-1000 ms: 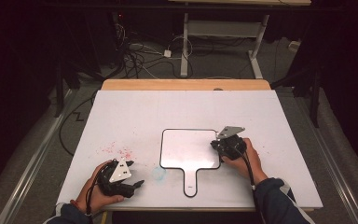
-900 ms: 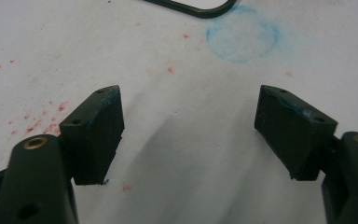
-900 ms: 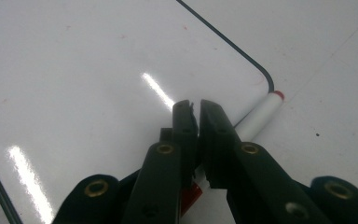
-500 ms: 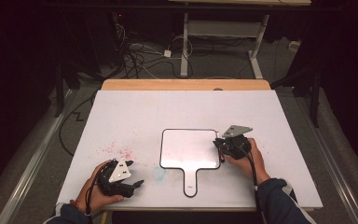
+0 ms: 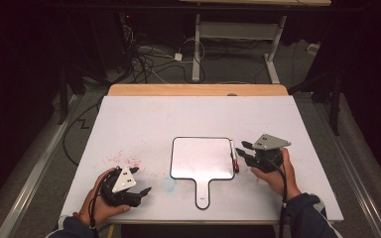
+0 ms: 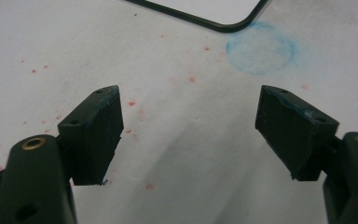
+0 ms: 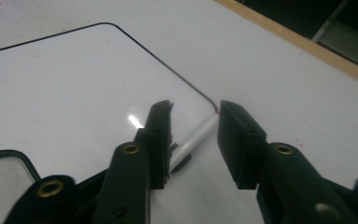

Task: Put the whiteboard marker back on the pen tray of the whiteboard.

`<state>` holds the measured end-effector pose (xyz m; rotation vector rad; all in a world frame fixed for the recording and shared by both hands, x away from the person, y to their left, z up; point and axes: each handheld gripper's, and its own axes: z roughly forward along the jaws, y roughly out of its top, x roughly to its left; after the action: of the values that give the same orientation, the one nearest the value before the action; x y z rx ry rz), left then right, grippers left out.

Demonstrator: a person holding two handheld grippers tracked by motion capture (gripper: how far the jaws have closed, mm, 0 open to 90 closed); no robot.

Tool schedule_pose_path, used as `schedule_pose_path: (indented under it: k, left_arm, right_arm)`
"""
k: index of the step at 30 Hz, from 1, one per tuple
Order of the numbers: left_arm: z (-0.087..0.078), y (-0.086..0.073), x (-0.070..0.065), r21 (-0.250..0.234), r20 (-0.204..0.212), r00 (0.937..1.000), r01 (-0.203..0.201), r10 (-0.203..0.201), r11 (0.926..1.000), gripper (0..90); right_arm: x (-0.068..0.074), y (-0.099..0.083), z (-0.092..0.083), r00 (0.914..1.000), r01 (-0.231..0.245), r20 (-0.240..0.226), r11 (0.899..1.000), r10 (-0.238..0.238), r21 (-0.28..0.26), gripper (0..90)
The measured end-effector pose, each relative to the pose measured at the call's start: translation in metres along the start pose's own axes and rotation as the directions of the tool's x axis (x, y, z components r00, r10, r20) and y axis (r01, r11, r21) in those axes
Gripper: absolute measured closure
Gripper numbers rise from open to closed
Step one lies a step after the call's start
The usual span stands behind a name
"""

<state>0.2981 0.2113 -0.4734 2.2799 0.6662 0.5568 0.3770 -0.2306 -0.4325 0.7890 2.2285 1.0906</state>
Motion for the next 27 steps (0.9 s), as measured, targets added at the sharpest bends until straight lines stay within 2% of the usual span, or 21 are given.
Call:
schedule_pose_path:
  k: [3,7,12,18,22,24,27]
  left_arm:
    - [0.000,0.001,0.001,-0.008,-0.014,0.9999,0.010,-0.010,0.9999,21.7]
    - [0.000,0.001,0.002,-0.012,-0.030,0.9995,0.009,-0.009,0.9999,21.3]
    - [-0.002,0.002,0.001,-0.023,-0.053,0.9986,-0.004,0.003,0.9997,21.3]
    - [-0.004,0.002,0.003,-0.031,-0.081,0.9967,-0.001,-0.002,0.9995,21.3]
    - [-0.006,0.001,0.003,-0.033,-0.091,0.9957,0.015,-0.018,0.9994,21.3]
    - [-0.007,0.001,0.003,-0.036,-0.098,0.9950,0.015,-0.019,0.9992,21.2]
    - [-0.007,0.002,0.003,-0.040,-0.103,0.9945,0.010,-0.014,0.9992,21.2]
  right_arm:
    - [0.001,-0.004,-0.012,0.9998,0.016,0.012,1.000,-0.015,-0.020,57.4]
    - [0.001,-0.013,-0.029,0.9996,0.009,0.029,0.999,-0.008,-0.047,46.4]
    - [0.002,-0.023,-0.047,0.9983,-0.005,0.058,0.997,0.010,-0.078,38.7]
    - [0.008,-0.037,-0.058,0.9940,-0.012,0.107,0.996,0.022,-0.093,29.2]
    - [0.012,-0.047,-0.064,0.9926,-0.021,0.116,0.993,0.035,-0.120,23.2]
    - [0.015,-0.053,-0.066,0.9895,-0.024,0.139,0.993,0.040,-0.120,22.1]
    - [0.020,-0.064,-0.070,0.9883,-0.036,0.143,0.991,0.054,-0.125,20.7]
